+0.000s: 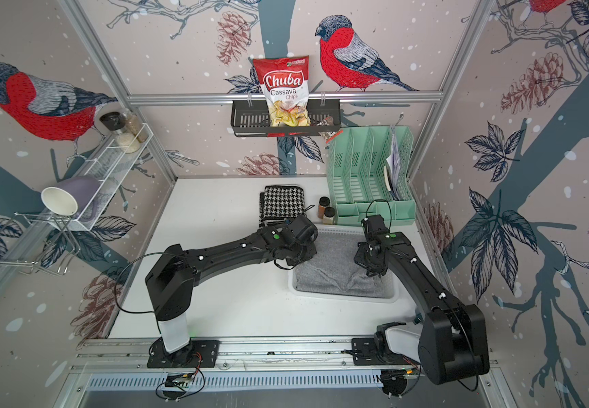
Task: Put the folded scarf in the basket
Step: Place the scarf in the basket.
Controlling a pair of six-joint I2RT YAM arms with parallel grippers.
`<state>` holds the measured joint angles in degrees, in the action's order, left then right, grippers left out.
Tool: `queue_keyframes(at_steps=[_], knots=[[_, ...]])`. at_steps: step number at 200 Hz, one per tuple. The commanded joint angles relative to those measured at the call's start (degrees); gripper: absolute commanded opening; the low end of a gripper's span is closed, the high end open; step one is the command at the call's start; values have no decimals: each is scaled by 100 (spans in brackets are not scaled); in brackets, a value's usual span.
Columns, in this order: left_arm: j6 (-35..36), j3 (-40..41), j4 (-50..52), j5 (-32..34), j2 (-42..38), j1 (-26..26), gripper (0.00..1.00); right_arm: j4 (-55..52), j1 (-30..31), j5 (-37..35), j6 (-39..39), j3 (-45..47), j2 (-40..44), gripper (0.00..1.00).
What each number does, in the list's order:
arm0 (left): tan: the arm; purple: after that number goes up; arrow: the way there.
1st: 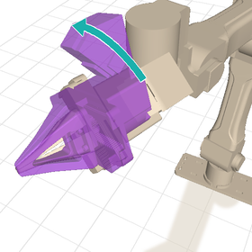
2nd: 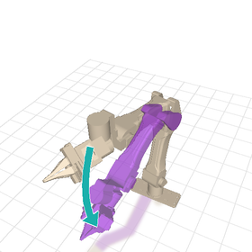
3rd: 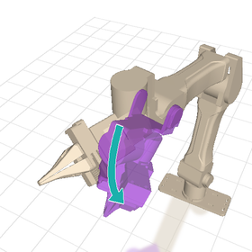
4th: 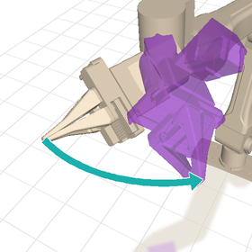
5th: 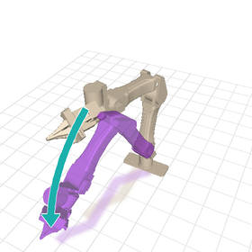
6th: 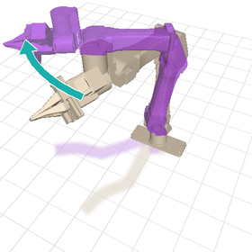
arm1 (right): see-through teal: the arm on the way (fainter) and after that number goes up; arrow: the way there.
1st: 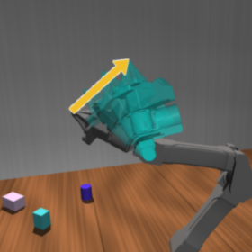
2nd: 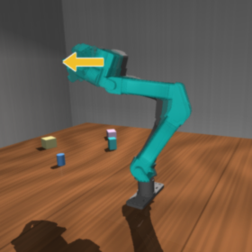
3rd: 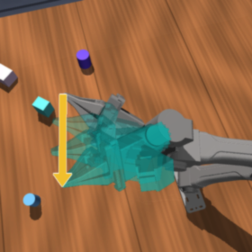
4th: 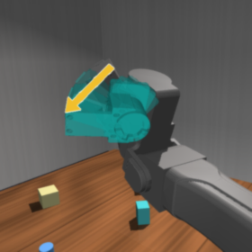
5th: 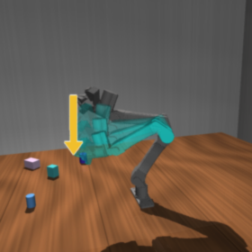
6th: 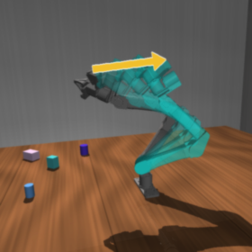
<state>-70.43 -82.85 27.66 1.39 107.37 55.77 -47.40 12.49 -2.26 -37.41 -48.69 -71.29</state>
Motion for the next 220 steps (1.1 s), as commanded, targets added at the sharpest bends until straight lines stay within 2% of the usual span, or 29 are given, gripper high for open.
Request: queue_keyframes(at_steps=[1, 9, 18, 26, 27, 36, 44, 53, 65, 112, 135, 154, 168, 189, 220], knots=[[95, 31, -63, -7, 98, 12, 0, 210, -60, -49, 36, 99, -26, 0], [115, 27, -25, 2, 130, 12, 0, 221, -69, -70, 48, 114, -26, 0], [137, 3, 24, 34, 151, 13, 0, 214, -80, -87, 51, 127, -153, 8], [144, -16, 82, 58, 153, 13, 0, 200, -88, -107, 41, 112, -167, 21], [148, -18, 91, 60, 148, 13, 0, 192, -95, -114, 41, 107, -171, 25], [165, -40, 183, 134, 120, 25, 0, 149, -96, -151, 10, 81, -134, 42], [186, -74, 283, 242, 77, 55, 9, 90, -98, -229, -33, 35, -77, 57], [208, -116, 396, 357, 16, 91, 16, 35, -98, -310, -75, -23, 36, 67], [241, -166, 506, 473, -68, 142, 21, -61, -101, -419, -124, -122, 177, 74], [346, -324, 1115, 753, -172, 298, 24, -387, -99, -722, -238, -449, 419, 75], [405, -313, 1367, 923, -249, 338, 36, -454, -94, -748, -301, -488, 565, 73], [416, -356, 1517, 1057, -355, 374, 45, -480, -48, -695, -346, -518, 727, 66], [425, -373, 1554, 1059, -440, 382, 47, -506, 28, -655, -394, -541, 789, 64], [426, -356, 1473, 1029, -553, 400, 44, -525, 202, -643, -489, -563, 805, 60], [455, -392, 1107, 697, -528, 417, 23, -418, 420, -607, -648, -470, 760, 48]])
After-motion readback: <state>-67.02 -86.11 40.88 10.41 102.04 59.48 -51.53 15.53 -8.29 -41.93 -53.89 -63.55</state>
